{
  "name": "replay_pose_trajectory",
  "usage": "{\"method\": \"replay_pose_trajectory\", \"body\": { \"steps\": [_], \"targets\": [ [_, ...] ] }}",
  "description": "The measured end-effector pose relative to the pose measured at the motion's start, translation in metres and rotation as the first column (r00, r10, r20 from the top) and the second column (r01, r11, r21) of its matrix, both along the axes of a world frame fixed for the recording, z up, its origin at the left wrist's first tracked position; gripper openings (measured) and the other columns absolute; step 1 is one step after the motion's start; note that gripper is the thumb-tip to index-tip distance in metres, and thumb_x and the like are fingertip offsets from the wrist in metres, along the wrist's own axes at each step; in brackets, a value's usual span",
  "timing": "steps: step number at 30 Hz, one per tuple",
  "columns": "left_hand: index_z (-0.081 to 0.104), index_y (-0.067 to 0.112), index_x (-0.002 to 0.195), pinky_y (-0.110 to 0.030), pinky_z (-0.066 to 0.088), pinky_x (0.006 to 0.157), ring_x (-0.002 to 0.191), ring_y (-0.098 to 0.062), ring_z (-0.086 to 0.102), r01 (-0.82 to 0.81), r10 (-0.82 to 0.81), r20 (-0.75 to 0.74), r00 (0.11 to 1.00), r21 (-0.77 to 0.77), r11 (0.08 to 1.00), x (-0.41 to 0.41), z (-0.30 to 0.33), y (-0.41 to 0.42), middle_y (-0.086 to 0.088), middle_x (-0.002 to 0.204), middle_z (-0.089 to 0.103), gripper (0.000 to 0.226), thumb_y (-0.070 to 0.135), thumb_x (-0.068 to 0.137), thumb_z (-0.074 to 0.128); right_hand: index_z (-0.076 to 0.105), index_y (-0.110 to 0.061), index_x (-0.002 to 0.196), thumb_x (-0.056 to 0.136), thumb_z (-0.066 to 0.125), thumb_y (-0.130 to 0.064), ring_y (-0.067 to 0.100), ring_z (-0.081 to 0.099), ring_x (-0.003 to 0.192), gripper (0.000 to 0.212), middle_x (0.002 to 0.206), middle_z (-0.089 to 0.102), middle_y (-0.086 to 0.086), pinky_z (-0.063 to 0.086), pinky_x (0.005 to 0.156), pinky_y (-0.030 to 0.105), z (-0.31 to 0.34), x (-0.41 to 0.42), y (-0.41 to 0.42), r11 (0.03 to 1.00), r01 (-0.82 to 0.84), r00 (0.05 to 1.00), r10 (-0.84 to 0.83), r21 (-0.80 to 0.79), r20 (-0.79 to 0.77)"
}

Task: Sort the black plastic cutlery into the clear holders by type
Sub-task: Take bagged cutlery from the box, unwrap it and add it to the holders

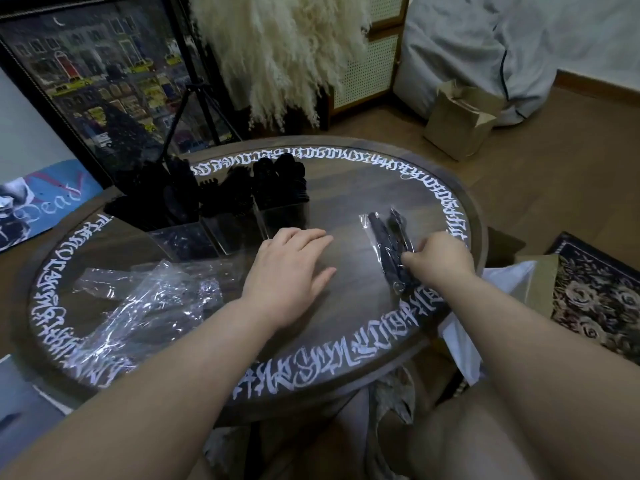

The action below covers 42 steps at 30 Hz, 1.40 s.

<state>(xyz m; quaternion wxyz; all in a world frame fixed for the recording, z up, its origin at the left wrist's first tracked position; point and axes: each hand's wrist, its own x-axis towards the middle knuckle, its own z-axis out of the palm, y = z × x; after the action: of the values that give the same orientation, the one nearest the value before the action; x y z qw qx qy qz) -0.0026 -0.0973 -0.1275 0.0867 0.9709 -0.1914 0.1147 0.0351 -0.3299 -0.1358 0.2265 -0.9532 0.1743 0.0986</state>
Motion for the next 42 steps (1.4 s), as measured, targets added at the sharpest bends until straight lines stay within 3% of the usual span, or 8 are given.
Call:
{"method": "replay_pose_trajectory", "body": {
  "steps": [6,11,15,21,24,28,35,42],
  "targets": [
    [0.057,0.021,0.129,-0.044,0.045,0.09,0.116,-0.028,0.049,0.012,-0.012,0.035,0.999,-0.004,1.0,-0.005,0.007,-0.01,0.001,0.132,0.057,0.052,0.038,0.081,0.071,0.063,-0.023,0.083,0.084,0.062,-0.031,0.026,0.06,0.088,0.008,0.084,0.068,0.003,0.052,0.073,0.035,0.022,-0.012,0.006,0.975,-0.214,0.957,0.223,-0.067,0.185],
    [0.046,0.025,0.139,-0.043,0.035,0.098,0.129,-0.025,0.04,0.008,-0.008,0.01,1.0,0.081,0.997,-0.011,0.026,-0.009,0.004,0.143,0.046,0.058,0.047,0.087,0.059,0.067,-0.024,0.098,0.085,0.065,-0.029,0.022,0.045,0.103,0.014,0.096,0.06,-0.003,0.032,0.079,0.025,0.037,-0.026,0.031,0.805,-0.546,0.749,0.593,-0.231,0.297],
    [0.036,0.03,0.144,-0.037,0.029,0.1,0.126,-0.017,0.043,-0.029,0.043,-0.115,0.992,0.121,0.992,-0.019,0.029,0.007,0.008,0.136,0.05,0.051,0.048,0.096,0.041,0.067,-0.021,0.102,0.084,0.067,-0.026,0.019,0.042,0.106,0.018,0.101,0.056,-0.003,0.035,0.084,0.025,0.045,-0.035,0.059,0.732,-0.659,0.631,0.663,-0.173,0.404],
    [0.041,0.027,0.142,-0.035,0.037,0.09,0.106,-0.023,0.055,-0.136,0.148,-0.155,0.977,0.085,0.987,-0.043,0.033,0.051,0.001,0.122,0.051,0.045,0.039,0.098,0.043,0.05,-0.022,0.133,0.082,0.071,-0.03,0.011,0.054,0.11,0.056,0.125,0.053,-0.003,0.042,0.099,0.028,0.046,-0.036,0.09,0.765,-0.546,0.824,0.414,0.343,0.387],
    [0.038,0.025,0.144,-0.034,0.039,0.092,0.108,-0.02,0.053,-0.178,0.19,-0.18,0.965,0.08,0.981,-0.051,0.029,0.071,0.003,0.126,0.047,0.052,0.045,0.097,0.044,0.067,-0.023,0.1,0.084,0.07,-0.016,0.013,0.063,0.088,0.017,0.094,0.068,-0.001,0.053,0.089,0.042,0.037,-0.037,0.107,0.725,-0.476,0.874,0.329,0.497,0.358],
    [0.033,0.023,0.147,-0.036,0.038,0.102,0.122,-0.019,0.047,-0.236,0.224,-0.252,0.942,-0.018,0.972,-0.061,0.022,0.087,0.004,0.135,0.047,0.062,0.054,0.094,0.042,0.064,-0.023,0.072,0.082,0.07,-0.005,0.016,0.061,0.07,0.021,0.074,0.067,0.007,0.055,0.08,0.047,0.021,-0.041,0.127,0.665,-0.45,0.892,0.306,0.596,0.332],
    [0.059,0.024,0.095,-0.037,0.05,0.08,0.091,-0.018,0.06,-0.288,0.254,-0.253,0.934,-0.109,0.951,-0.056,0.01,0.107,0.005,0.096,0.065,0.015,0.037,0.09,0.061,0.067,-0.024,0.085,0.082,0.071,-0.018,0.008,0.06,0.079,0.009,0.081,0.067,-0.009,0.048,0.076,0.023,0.011,-0.04,0.15,0.707,-0.643,0.747,0.494,0.295,0.445],
    [0.058,0.024,0.091,-0.032,0.048,0.076,0.089,-0.012,0.058,-0.287,0.246,-0.235,0.94,-0.162,0.944,-0.05,0.008,0.115,0.009,0.093,0.062,0.021,0.044,0.088,0.06,0.075,-0.016,0.093,0.087,0.067,-0.017,0.002,0.055,0.079,0.011,0.089,0.07,-0.006,0.045,0.079,0.02,0.009,-0.042,0.154,0.672,-0.739,0.533,0.63,-0.053,0.565]
  ]
}}
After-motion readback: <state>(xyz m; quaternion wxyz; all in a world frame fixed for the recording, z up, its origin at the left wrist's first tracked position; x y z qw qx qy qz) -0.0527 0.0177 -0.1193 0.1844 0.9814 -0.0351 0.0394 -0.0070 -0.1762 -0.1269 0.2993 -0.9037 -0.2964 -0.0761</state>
